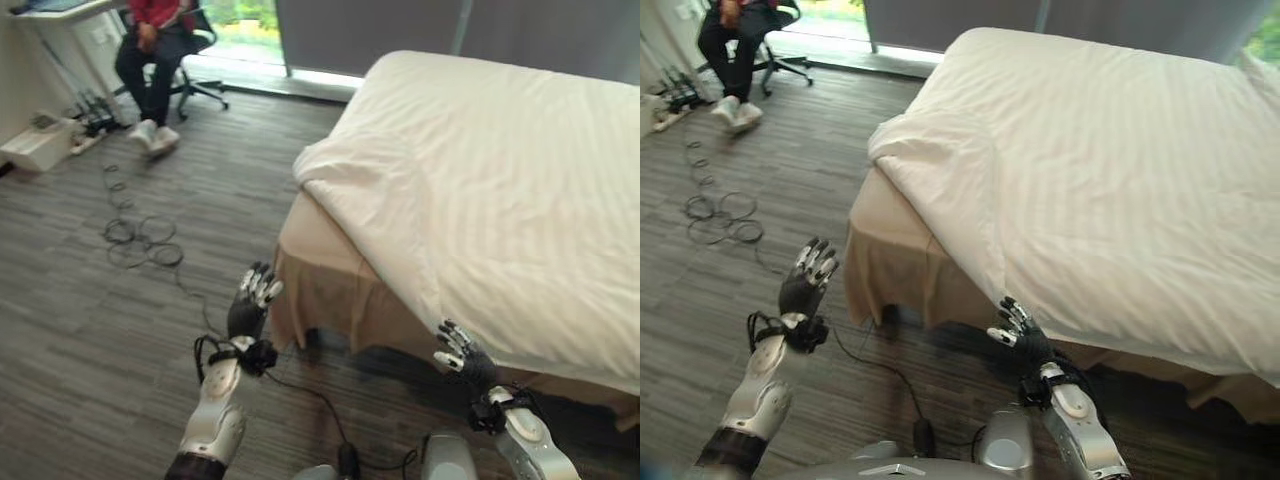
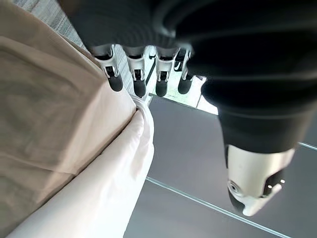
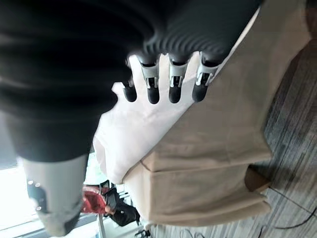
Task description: Making the bed.
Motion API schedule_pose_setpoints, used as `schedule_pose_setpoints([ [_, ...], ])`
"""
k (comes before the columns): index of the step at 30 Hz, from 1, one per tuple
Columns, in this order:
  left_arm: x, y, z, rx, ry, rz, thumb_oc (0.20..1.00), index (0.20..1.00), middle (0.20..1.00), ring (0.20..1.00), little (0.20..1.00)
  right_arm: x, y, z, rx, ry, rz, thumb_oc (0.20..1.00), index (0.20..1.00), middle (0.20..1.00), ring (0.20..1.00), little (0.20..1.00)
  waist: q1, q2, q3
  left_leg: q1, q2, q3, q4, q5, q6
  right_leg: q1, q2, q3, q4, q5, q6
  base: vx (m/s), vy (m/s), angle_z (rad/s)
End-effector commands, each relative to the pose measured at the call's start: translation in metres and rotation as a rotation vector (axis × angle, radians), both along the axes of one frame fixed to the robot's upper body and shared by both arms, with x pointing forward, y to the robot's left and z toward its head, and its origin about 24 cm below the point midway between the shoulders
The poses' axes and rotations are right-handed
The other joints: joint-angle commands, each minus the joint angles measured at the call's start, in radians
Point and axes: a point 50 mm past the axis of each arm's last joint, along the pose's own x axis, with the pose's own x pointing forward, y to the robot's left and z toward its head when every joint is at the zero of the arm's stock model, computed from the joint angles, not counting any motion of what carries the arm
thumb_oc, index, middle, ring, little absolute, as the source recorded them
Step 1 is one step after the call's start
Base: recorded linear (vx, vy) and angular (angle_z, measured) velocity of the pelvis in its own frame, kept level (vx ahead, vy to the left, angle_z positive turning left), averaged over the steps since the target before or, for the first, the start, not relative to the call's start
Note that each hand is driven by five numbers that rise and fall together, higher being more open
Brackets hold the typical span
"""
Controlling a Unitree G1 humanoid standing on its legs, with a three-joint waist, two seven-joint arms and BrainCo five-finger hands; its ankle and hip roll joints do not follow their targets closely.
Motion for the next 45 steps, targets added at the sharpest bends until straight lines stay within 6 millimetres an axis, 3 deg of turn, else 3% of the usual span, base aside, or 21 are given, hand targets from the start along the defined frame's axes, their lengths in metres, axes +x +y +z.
schedule_pose_setpoints([
  [1,0.006,-0.005,0.023,0.039,-0.128,-0.042,1.0,1.0,1.0,1.0,1.0,0.021,-0.005,0.026,-0.034,-0.144,0.045,1.0,1.0,1.0,1.0,1.0,-0.029,-0.003,-0.049,0.034,0.11,-0.096,-0.002,0.033,-0.042,0.073,0.138,0.026,-0.117,0.075,-0.029,0.03,0.035,-0.23],
  [4,0.005,-0.008,0.021,0.027,-0.12,-0.051,1.0,1.0,1.0,1.0,1.0,0.021,-0.006,0.029,-0.036,-0.16,0.039,1.0,1.0,1.0,1.0,1.0,-0.035,-0.01,-0.058,0.036,0.108,-0.086,-0.005,0.033,-0.045,0.109,0.159,0.067,-0.189,0.048,-0.05,0.04,-0.037,-0.22],
  [5,0.006,-0.011,0.018,0.011,-0.112,-0.057,1.0,1.0,1.0,1.0,1.0,0.021,-0.007,0.027,-0.031,-0.152,0.027,1.0,1.0,1.0,1.0,1.0,-0.029,-0.022,-0.079,0.033,0.1,-0.07,-0.012,0.034,-0.051,0.184,0.161,0.082,-0.34,0.032,-0.066,0.05,-0.083,-0.13],
  [13,0.002,-0.015,0.015,-0.023,-0.103,-0.069,1.0,1.0,1.0,1.0,1.0,0.017,-0.01,0.026,-0.047,-0.141,0.028,1.0,1.0,1.0,1.0,1.0,-0.025,-0.01,-0.097,0.057,0.108,-0.037,-0.03,0.04,-0.062,0.241,0.174,0.109,-0.414,0.027,-0.073,0.03,-0.067,-0.22],
  [16,0.005,-0.017,0.019,-0.019,-0.12,-0.078,1.0,1.0,1.0,1.0,1.0,0.016,-0.009,0.023,-0.037,-0.129,0.033,1.0,1.0,1.0,1.0,1.0,-0.033,-0.008,-0.075,0.019,0.121,-0.045,0.068,0.027,-0.079,0.238,0.166,0.116,-0.402,0.015,-0.087,-0.06,-0.121,-0.06],
  [17,0.008,-0.019,0.026,-0.016,-0.148,-0.098,1.0,1.0,1.0,1.0,1.0,0.015,-0.011,0.023,-0.049,-0.125,0.039,1.0,1.0,1.0,1.0,1.0,-0.025,-0.012,-0.042,-0.064,0.134,-0.062,0.214,0.071,-0.114,0.246,0.148,0.104,-0.401,0.015,-0.102,-0.11,-0.113,0.0],
  [20,0.01,-0.019,0.03,-0.018,-0.168,-0.101,1.0,1.0,1.0,1.0,1.0,0.018,-0.013,0.026,-0.092,-0.136,0.067,1.0,1.0,1.0,1.0,1.0,-0.006,-0.009,-0.021,-0.137,0.11,-0.145,0.327,0.12,-0.149,0.242,0.14,0.101,-0.399,0.015,-0.115,-0.09,-0.025,0.13],
  [21,0.009,-0.016,0.031,-0.027,-0.176,-0.081,1.0,1.0,1.0,1.0,1.0,0.022,-0.012,0.03,-0.128,-0.154,0.09,1.0,1.0,1.0,1.0,1.0,0.003,-0.01,-0.019,-0.146,0.124,-0.223,0.295,0.134,-0.165,0.234,0.124,0.117,-0.405,0.02,-0.107,-0.04,0.101,-0.05],
  [22,0.008,-0.014,0.03,-0.027,-0.173,-0.065,1.0,1.0,1.0,1.0,1.0,0.023,-0.013,0.031,-0.13,-0.156,0.089,1.0,1.0,1.0,1.0,1.0,0.001,-0.018,-0.029,-0.134,0.162,-0.227,0.26,0.131,-0.16,0.233,0.109,0.126,-0.415,0.024,-0.097,0.05,0.174,-0.61],
  [23,0.004,-0.01,0.028,-0.035,-0.167,-0.042,1.0,1.0,1.0,1.0,1.0,0.024,-0.012,0.032,-0.113,-0.165,0.077,1.0,1.0,1.0,1.0,1.0,0.01,-0.023,-0.043,-0.085,0.23,-0.267,0.198,0.168,-0.17,0.234,0.096,0.156,-0.432,0.031,-0.078,0.11,0.227,-0.68],
  [25,0.002,-0.008,0.027,-0.063,-0.17,-0.01,1.0,1.0,1.0,1.0,1.0,0.021,-0.018,0.03,-0.108,-0.149,0.063,1.0,1.0,1.0,1.0,1.0,-0.001,0.013,-0.064,-0.04,0.359,-0.331,0.089,0.311,-0.205,0.22,0.089,0.193,-0.431,0.022,-0.053,0.09,0.394,-0.76],
  [28,0.005,-0.011,0.028,-0.086,-0.181,-0.004,1.0,1.0,1.0,1.0,1.0,0.02,-0.024,0.028,-0.132,-0.135,0.046,1.0,1.0,1.0,1.0,1.0,-0.007,0.039,-0.07,-0.018,0.4,-0.348,0.023,0.357,-0.245,0.226,0.076,0.201,-0.434,0.019,-0.034,0.05,0.319,-0.03],
  [30,0.006,-0.013,0.029,-0.096,-0.186,-0.014,1.0,1.0,1.0,1.0,1.0,0.018,-0.026,0.026,-0.128,-0.127,0.038,1.0,1.0,1.0,1.0,1.0,-0.009,0.044,-0.074,-0.011,0.405,-0.331,0.005,0.35,-0.251,0.229,0.066,0.202,-0.439,0.023,-0.026,0.04,0.278,-0.09],
  [33,0.007,-0.016,0.031,-0.074,-0.191,-0.056,1.0,1.0,1.0,1.0,1.0,0.019,-0.025,0.025,-0.124,-0.121,0.039,1.0,1.0,1.0,1.0,1.0,-0.003,0.043,-0.079,-0.005,0.387,-0.32,0.01,0.234,-0.234,0.218,0.023,0.225,-0.426,0.034,-0.001,0.05,0.398,-0.09],
  [36,0.01,-0.016,0.03,-0.046,-0.182,-0.071,1.0,1.0,1.0,1.0,1.0,0.017,-0.023,0.023,-0.104,-0.113,0.009,1.0,1.0,1.0,1.0,1.0,-0.014,0.018,-0.087,0.03,0.33,-0.266,-0.05,0.1,-0.207,0.214,-0.056,0.239,-0.443,0.083,0.044,0.03,0.478,-0.05],
  [38,0.01,-0.014,0.027,-0.032,-0.163,-0.067,1.0,1.0,1.0,1.0,1.0,0.015,-0.021,0.019,-0.076,-0.103,-0.025,1.0,1.0,1.0,1.0,1.0,-0.021,0.006,-0.094,0.037,0.297,-0.259,-0.058,0.07,-0.186,0.21,-0.095,0.251,-0.449,0.127,0.063,0.03,0.376,-0.16],
  [40,0.01,-0.011,0.027,0.002,-0.157,-0.061,1.0,1.0,1.0,1.0,1.0,0.013,-0.014,0.015,-0.014,-0.092,-0.047,1.0,1.0,1.0,1.0,1.0,-0.024,-0.013,-0.093,0.052,0.244,-0.242,-0.058,0.037,-0.151,0.183,-0.133,0.289,-0.44,0.232,0.068,-0.01,0.532,-0.08],
  [41,0.008,0.003,0.03,0.063,-0.153,-0.021,1.0,1.0,1.0,1.0,1.0,0.014,0.001,0.011,0.067,-0.076,-0.031,1.0,1.0,1.0,1.0,1.0,0.006,0.001,-0.064,0.067,0.198,-0.19,-0.052,0.031,-0.117,0.106,-0.165,0.191,-0.37,0.322,0.049,-0.07,0.623,-0.42],
  [42,0.008,0.003,0.03,0.063,-0.154,-0.021,1.0,1.0,1.0,1.0,1.0,0.014,0.001,0.011,0.067,-0.076,-0.031,1.0,1.0,1.0,1.0,1.0,0.005,-0.001,-0.066,0.064,0.196,-0.19,-0.052,0.033,-0.116,0.103,-0.167,0.191,-0.37,0.324,0.049,-0.15,0.796,-1.25],
  [43,0.006,0.007,0.027,0.091,-0.132,-0.028,1.0,1.0,1.0,1.0,1.0,0.014,0.005,0.009,0.065,-0.064,0.003,1.0,1.0,1.0,1.0,1.0,-0.008,0.024,-0.053,0.06,0.185,-0.177,-0.056,0.042,-0.1,0.09,-0.106,0.187,-0.235,0.249,0.023,-0.1,0.48,-1.13],
  [45,0.006,0.006,0.024,0.111,-0.114,-0.047,1.0,1.0,1.0,1.0,1.0,0.012,0.001,0.014,0.063,-0.086,0.016,1.0,1.0,1.0,1.0,1.0,-0.026,0.037,-0.05,0.054,0.17,-0.171,-0.059,0.049,-0.077,0.072,-0.011,0.19,-0.107,0.172,0.009,-0.09,0.454,-0.34],
])
